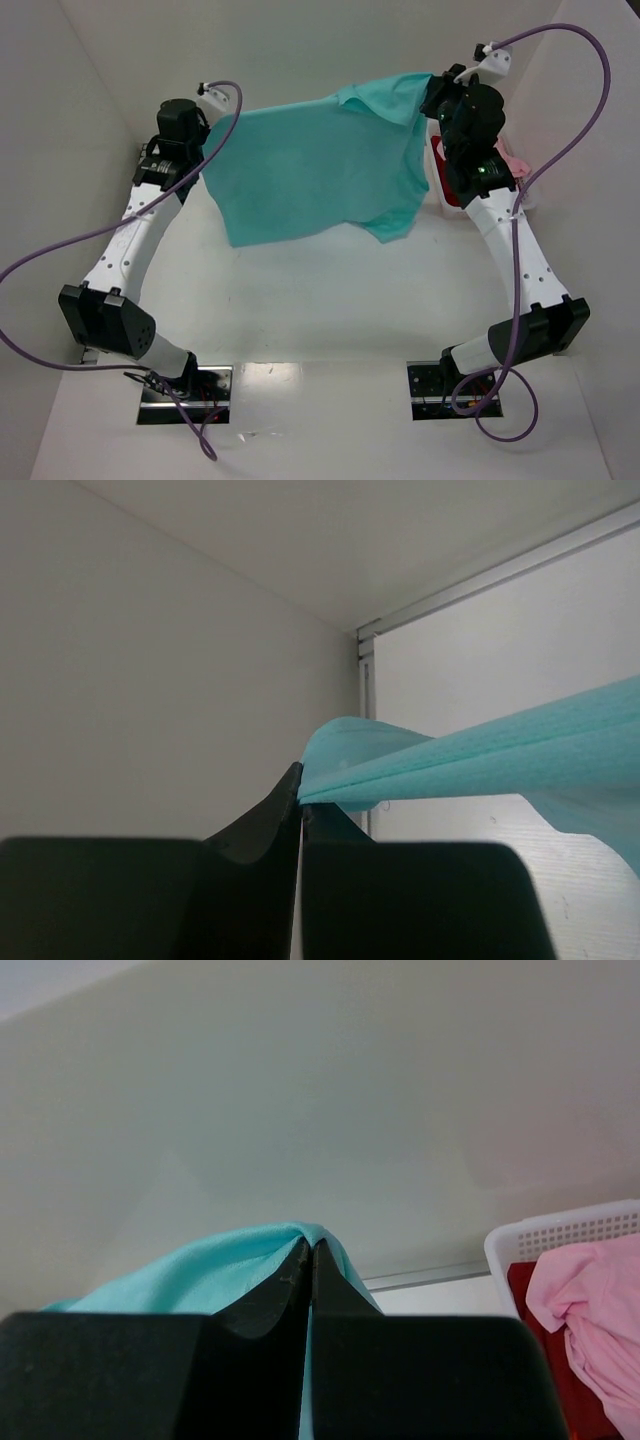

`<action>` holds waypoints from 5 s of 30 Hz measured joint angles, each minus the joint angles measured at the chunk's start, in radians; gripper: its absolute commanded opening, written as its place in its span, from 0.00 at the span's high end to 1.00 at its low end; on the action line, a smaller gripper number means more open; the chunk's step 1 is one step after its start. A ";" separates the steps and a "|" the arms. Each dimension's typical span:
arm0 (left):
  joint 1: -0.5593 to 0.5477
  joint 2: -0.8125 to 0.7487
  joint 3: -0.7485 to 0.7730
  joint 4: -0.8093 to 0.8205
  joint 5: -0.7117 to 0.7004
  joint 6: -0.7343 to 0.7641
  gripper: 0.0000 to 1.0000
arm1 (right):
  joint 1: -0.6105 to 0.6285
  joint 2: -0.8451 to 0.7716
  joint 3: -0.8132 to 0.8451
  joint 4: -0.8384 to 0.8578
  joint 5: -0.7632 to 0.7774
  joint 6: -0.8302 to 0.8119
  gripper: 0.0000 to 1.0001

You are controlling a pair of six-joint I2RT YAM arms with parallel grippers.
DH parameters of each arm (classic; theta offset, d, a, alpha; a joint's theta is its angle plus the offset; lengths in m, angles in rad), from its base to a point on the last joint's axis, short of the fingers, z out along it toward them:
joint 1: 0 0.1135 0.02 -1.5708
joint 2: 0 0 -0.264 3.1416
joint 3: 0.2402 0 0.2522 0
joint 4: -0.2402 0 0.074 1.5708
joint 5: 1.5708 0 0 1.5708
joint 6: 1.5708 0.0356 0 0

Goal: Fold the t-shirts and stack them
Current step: Flatten out the tshirt

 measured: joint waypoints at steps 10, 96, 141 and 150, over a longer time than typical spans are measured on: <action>-0.038 -0.105 -0.064 0.209 -0.012 0.098 1.00 | -0.002 -0.011 0.072 -0.020 -0.006 0.011 1.00; -0.064 0.335 -0.216 0.530 -0.159 -0.149 1.00 | -0.051 0.195 -0.471 0.137 0.033 0.204 1.00; 0.015 0.721 0.200 0.501 -0.047 -0.241 1.00 | -0.129 0.778 0.272 0.128 -0.180 0.156 1.00; 0.015 0.722 0.178 0.486 -0.027 -0.256 1.00 | -0.131 0.785 0.191 0.126 -0.196 0.156 1.00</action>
